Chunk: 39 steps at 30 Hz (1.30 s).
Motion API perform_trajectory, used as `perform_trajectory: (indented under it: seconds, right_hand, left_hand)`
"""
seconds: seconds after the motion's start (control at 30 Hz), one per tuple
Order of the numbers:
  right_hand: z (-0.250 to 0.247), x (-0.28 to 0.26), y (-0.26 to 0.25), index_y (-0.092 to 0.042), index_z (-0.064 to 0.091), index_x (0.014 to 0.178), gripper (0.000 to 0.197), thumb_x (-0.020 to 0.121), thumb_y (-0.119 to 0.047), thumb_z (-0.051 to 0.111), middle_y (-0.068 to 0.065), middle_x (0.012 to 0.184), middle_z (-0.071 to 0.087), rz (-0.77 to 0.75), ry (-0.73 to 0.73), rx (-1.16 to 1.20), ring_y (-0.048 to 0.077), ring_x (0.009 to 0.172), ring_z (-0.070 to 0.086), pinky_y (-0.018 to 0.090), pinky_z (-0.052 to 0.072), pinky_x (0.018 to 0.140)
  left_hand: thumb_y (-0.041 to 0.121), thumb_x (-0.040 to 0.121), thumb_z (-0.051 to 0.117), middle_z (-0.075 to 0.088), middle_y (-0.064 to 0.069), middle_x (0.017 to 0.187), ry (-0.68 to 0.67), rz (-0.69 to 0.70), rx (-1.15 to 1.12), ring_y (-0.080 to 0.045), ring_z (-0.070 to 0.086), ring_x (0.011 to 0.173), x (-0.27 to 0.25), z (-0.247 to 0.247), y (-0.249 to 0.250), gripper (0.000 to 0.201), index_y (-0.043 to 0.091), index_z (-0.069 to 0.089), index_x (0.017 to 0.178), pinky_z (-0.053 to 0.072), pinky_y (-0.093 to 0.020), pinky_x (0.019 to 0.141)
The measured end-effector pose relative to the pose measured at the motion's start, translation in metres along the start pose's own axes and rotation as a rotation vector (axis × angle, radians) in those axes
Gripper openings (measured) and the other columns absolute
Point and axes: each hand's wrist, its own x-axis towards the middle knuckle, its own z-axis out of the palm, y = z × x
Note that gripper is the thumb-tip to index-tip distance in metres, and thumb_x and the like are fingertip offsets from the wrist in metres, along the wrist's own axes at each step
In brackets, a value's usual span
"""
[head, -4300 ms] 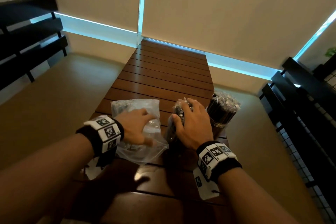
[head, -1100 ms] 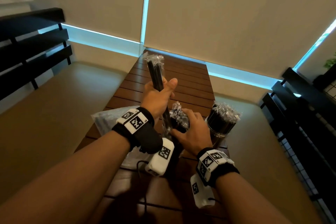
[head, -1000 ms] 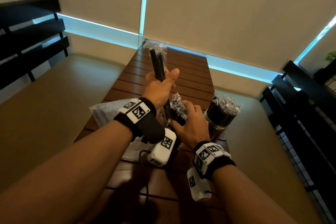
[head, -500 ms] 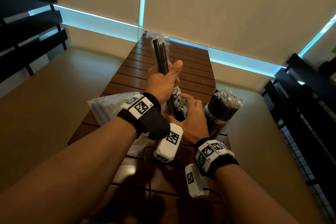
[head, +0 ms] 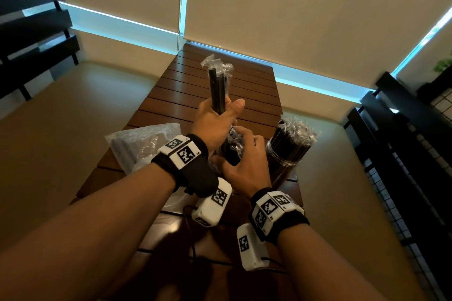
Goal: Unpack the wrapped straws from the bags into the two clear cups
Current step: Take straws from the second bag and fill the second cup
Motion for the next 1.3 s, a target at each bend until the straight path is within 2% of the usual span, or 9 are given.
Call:
perform_trajectory:
  seconds: [0.1, 0.4, 0.5, 0.57, 0.63, 0.8, 0.87, 1.0, 1.3]
  right_hand:
    - [0.002, 0.000, 0.002, -0.043, 0.036, 0.132, 0.075, 0.070, -0.043, 0.079, -0.002, 0.118, 0.042, -0.005, 0.027, -0.008, 0.021, 0.114, 0.050, 0.045, 0.051, 0.094]
    - [-0.004, 0.005, 0.002, -0.037, 0.038, 0.128, 0.081, 0.062, -0.047, 0.084, -0.001, 0.114, 0.042, 0.005, -0.021, -0.001, 0.016, 0.107, 0.047, 0.036, 0.051, 0.090]
    - [-0.004, 0.005, 0.004, -0.034, 0.038, 0.123, 0.077, 0.061, -0.050, 0.080, -0.001, 0.110, 0.043, -0.002, -0.035, -0.012, 0.015, 0.101, 0.045, 0.034, 0.051, 0.085]
    - [-0.004, 0.003, 0.004, -0.034, 0.037, 0.124, 0.076, 0.063, -0.049, 0.081, -0.001, 0.109, 0.042, 0.002, -0.035, -0.012, 0.016, 0.102, 0.045, 0.034, 0.052, 0.084]
    - [-0.005, 0.002, 0.003, -0.036, 0.036, 0.125, 0.078, 0.063, -0.048, 0.082, -0.001, 0.109, 0.041, 0.003, -0.032, -0.008, 0.016, 0.102, 0.045, 0.032, 0.051, 0.085]
    - [-0.003, 0.002, 0.002, -0.045, 0.035, 0.127, 0.083, 0.060, -0.049, 0.085, -0.005, 0.116, 0.037, 0.028, -0.020, 0.018, 0.020, 0.111, 0.049, 0.038, 0.049, 0.094]
    - [-0.003, 0.002, 0.002, -0.044, 0.035, 0.126, 0.084, 0.060, -0.050, 0.085, -0.005, 0.116, 0.037, 0.038, -0.022, 0.015, 0.020, 0.111, 0.049, 0.040, 0.050, 0.094]
    - [-0.004, 0.002, 0.000, -0.043, 0.036, 0.123, 0.080, 0.060, -0.051, 0.085, -0.006, 0.113, 0.038, 0.040, -0.012, 0.028, 0.016, 0.106, 0.048, 0.034, 0.049, 0.090]
    - [-0.006, -0.001, -0.001, -0.039, 0.035, 0.129, 0.087, 0.059, -0.051, 0.086, -0.003, 0.121, 0.040, 0.045, -0.006, 0.038, 0.017, 0.112, 0.049, 0.040, 0.053, 0.093]
  left_hand:
    - [0.029, 0.089, 0.066, 0.055, 0.000, 0.062, -0.012, -0.014, 0.020, -0.010, 0.057, 0.061, 0.005, -0.001, -0.002, 0.025, 0.016, 0.051, 0.074, 0.049, -0.021, 0.064]
    - [0.034, 0.089, 0.065, 0.063, -0.002, 0.069, -0.119, -0.006, 0.151, -0.020, 0.066, 0.075, -0.001, 0.000, -0.016, 0.028, 0.018, 0.052, 0.071, 0.053, -0.034, 0.077]
    - [0.039, 0.087, 0.065, 0.064, 0.011, 0.081, -0.144, 0.011, 0.223, -0.010, 0.064, 0.081, -0.006, 0.003, -0.029, 0.025, 0.019, 0.059, 0.073, 0.051, -0.029, 0.077]
    - [0.039, 0.086, 0.067, 0.067, 0.009, 0.096, -0.138, 0.018, 0.272, -0.008, 0.063, 0.094, -0.008, 0.003, -0.028, 0.021, 0.019, 0.066, 0.081, 0.046, -0.023, 0.078]
    - [0.036, 0.082, 0.072, 0.070, 0.005, 0.091, -0.120, 0.037, 0.278, -0.008, 0.066, 0.091, -0.007, -0.001, -0.016, 0.015, 0.023, 0.067, 0.078, 0.052, -0.029, 0.079]
    - [0.028, 0.074, 0.080, 0.066, 0.008, 0.108, -0.049, 0.419, 0.468, -0.001, 0.065, 0.084, 0.006, -0.009, 0.035, 0.059, 0.023, 0.048, 0.123, 0.051, -0.011, 0.076]
    - [0.020, 0.081, 0.074, 0.066, 0.008, 0.111, -0.112, 0.565, 0.606, 0.002, 0.062, 0.085, 0.008, -0.007, 0.039, 0.054, 0.021, 0.049, 0.129, 0.047, -0.004, 0.077]
    - [0.021, 0.093, 0.061, 0.071, 0.004, 0.092, -0.137, 0.667, 0.628, -0.004, 0.065, 0.077, 0.002, -0.005, 0.022, 0.016, 0.013, 0.068, 0.106, 0.052, -0.013, 0.069]
    - [0.029, 0.096, 0.057, 0.072, 0.005, 0.092, -0.237, 0.577, 0.678, -0.001, 0.063, 0.079, 0.005, -0.008, 0.003, 0.020, 0.015, 0.071, 0.099, 0.045, -0.005, 0.070]
